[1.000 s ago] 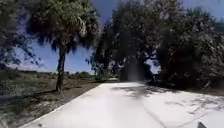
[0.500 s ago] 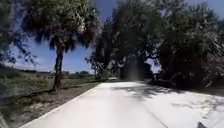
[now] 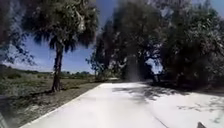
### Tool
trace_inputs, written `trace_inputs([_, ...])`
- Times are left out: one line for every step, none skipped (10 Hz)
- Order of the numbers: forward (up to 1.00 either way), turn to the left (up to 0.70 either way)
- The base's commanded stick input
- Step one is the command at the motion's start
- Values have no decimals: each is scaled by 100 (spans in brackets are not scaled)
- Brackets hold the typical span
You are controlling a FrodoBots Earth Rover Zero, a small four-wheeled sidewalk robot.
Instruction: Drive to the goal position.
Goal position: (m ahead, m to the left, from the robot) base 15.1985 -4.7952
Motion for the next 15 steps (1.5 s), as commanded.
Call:
trace_inputs([45, 0])
trace_inputs([45, 0])
trace_inputs([45, 0])
trace_inputs([45, 0])
trace_inputs([45, 0])
trace_inputs([45, 0])
trace_inputs([45, 0])
trace_inputs([45, 0])
trace_inputs([45, 0])
trace_inputs([45, 0])
trace_inputs([45, 0])
trace_inputs([45, 0])
trace_inputs([45, 0])
trace_inputs([45, 0])
trace_inputs([45, 0])
